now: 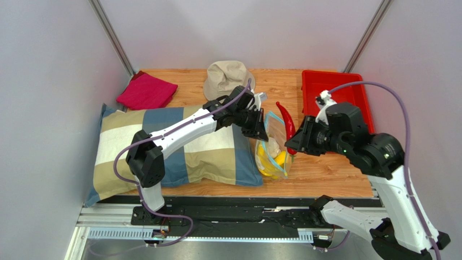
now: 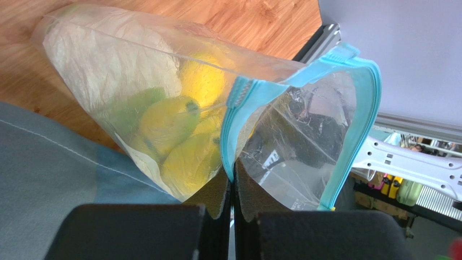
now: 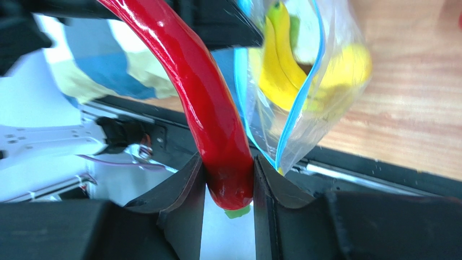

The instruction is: Open the zip-top bag and remove the fake food

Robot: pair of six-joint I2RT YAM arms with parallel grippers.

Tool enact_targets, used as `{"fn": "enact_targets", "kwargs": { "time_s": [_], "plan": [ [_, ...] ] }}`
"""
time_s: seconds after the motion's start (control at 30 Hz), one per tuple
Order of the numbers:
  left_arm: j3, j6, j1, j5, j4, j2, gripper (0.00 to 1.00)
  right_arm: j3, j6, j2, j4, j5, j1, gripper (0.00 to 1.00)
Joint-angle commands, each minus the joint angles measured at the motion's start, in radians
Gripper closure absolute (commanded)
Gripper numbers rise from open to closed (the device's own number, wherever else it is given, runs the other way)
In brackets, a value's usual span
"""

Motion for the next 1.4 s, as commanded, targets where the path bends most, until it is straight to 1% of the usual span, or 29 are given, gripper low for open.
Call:
{"fn": "enact_targets", "kwargs": {
  "time_s": [0.0, 0.03, 0.1, 0.13, 0.17, 0.2, 0.23, 0.3, 0.33, 0.4, 0.43, 0.53, 0.57, 0.63, 0.77, 0.83, 0.9, 0.93, 1.0, 1.1, 1.13, 1.17, 1.2, 1.23, 1.3, 1.37],
  "plan": [
    [0.067, 0.046, 0.007, 0.005, -0.037, -0.021, 1.00, 0.099, -0.002, -0.012, -0.112, 0.076, 0.001, 1.00],
    [0.073, 0.049, 0.007, 0.010, -0.042, -0.018, 1.00, 0.118, 0.009, -0.008, -0.114, 0.208, 0.001, 1.00],
    [0.095, 0.065, 0.007, 0.026, -0.063, -0.007, 1.00, 0.129, 0.023, 0.011, -0.128, 0.348, -0.009, 1.00],
    [0.099, 0.072, 0.007, 0.034, -0.072, -0.004, 1.00, 0.124, 0.006, 0.022, -0.120, 0.442, -0.038, 1.00],
    [0.104, 0.085, 0.007, 0.040, -0.082, -0.003, 1.00, 0.119, -0.011, 0.050, -0.091, 0.459, -0.063, 1.00],
    [0.109, 0.092, 0.007, 0.054, -0.092, 0.000, 1.00, 0.116, -0.029, 0.070, -0.073, 0.458, -0.099, 1.00],
    [0.109, 0.095, 0.006, 0.063, -0.098, -0.001, 1.00, 0.113, -0.049, 0.083, -0.054, 0.419, -0.199, 1.00],
    [0.103, 0.112, 0.007, 0.095, -0.108, 0.000, 1.00, 0.061, -0.081, 0.120, 0.019, 0.369, -0.302, 1.00],
    [0.101, 0.118, 0.007, 0.105, -0.112, 0.000, 1.00, 0.032, -0.086, 0.130, 0.045, 0.325, -0.400, 1.00],
    [0.098, 0.140, 0.006, 0.129, -0.120, 0.007, 1.00, -0.047, -0.077, 0.169, 0.117, 0.302, -0.483, 1.00],
    [0.104, 0.152, 0.006, 0.135, -0.126, 0.008, 1.00, -0.074, -0.072, 0.188, 0.159, 0.274, -0.556, 1.00],
    [0.155, 0.216, 0.007, 0.142, -0.181, 0.030, 1.00, -0.150, -0.052, 0.261, 0.214, 0.248, -0.656, 1.00],
    [0.171, 0.256, 0.007, 0.139, -0.198, 0.036, 1.00, -0.160, -0.058, 0.280, 0.236, 0.242, -0.672, 1.00],
    [0.211, 0.289, 0.009, 0.139, -0.235, 0.043, 1.00, -0.180, -0.075, 0.330, 0.266, 0.263, -0.695, 1.00],
    [0.216, 0.335, 0.009, 0.145, -0.238, 0.036, 1.00, -0.175, -0.106, 0.442, 0.277, 0.254, -0.726, 1.00],
    [0.218, 0.345, 0.009, 0.148, -0.250, 0.034, 1.00, -0.160, -0.121, 0.491, 0.268, 0.243, -0.739, 0.91],
    [0.215, 0.355, 0.009, 0.148, -0.253, 0.033, 1.00, -0.143, -0.135, 0.568, 0.263, 0.222, -0.750, 0.88],
    [0.216, 0.356, 0.010, 0.148, -0.252, 0.033, 1.00, -0.116, -0.149, 0.591, 0.248, 0.213, -0.753, 0.85],
    [0.219, 0.353, 0.010, 0.155, -0.255, 0.037, 1.00, -0.082, -0.163, 0.653, 0.236, 0.222, -0.753, 0.83],
    [0.221, 0.353, 0.010, 0.158, -0.252, 0.039, 1.00, 0.009, -0.219, 0.720, 0.211, 0.237, -0.753, 0.67],
    [0.219, 0.353, 0.010, 0.160, -0.253, 0.037, 1.00, 0.039, -0.229, 0.741, 0.161, 0.249, -0.753, 0.50],
    [0.219, 0.350, 0.010, 0.162, -0.253, 0.037, 1.00, 0.091, -0.250, 0.758, 0.139, 0.256, -0.752, 0.44],
    [0.215, 0.348, 0.010, 0.162, -0.252, 0.033, 1.00, 0.107, -0.258, 0.777, 0.118, 0.256, -0.749, 0.39],
    [0.211, 0.345, 0.010, 0.163, -0.252, 0.031, 1.00, 0.116, -0.262, 0.772, 0.098, 0.248, -0.747, 0.30],
    [0.207, 0.336, 0.010, 0.160, -0.252, 0.028, 1.00, 0.089, -0.272, 0.739, 0.107, 0.234, -0.738, 0.23],
    [0.205, 0.324, 0.009, 0.157, -0.246, 0.022, 1.00, 0.055, -0.273, 0.661, 0.130, 0.188, -0.718, 0.16]
  ]
}}
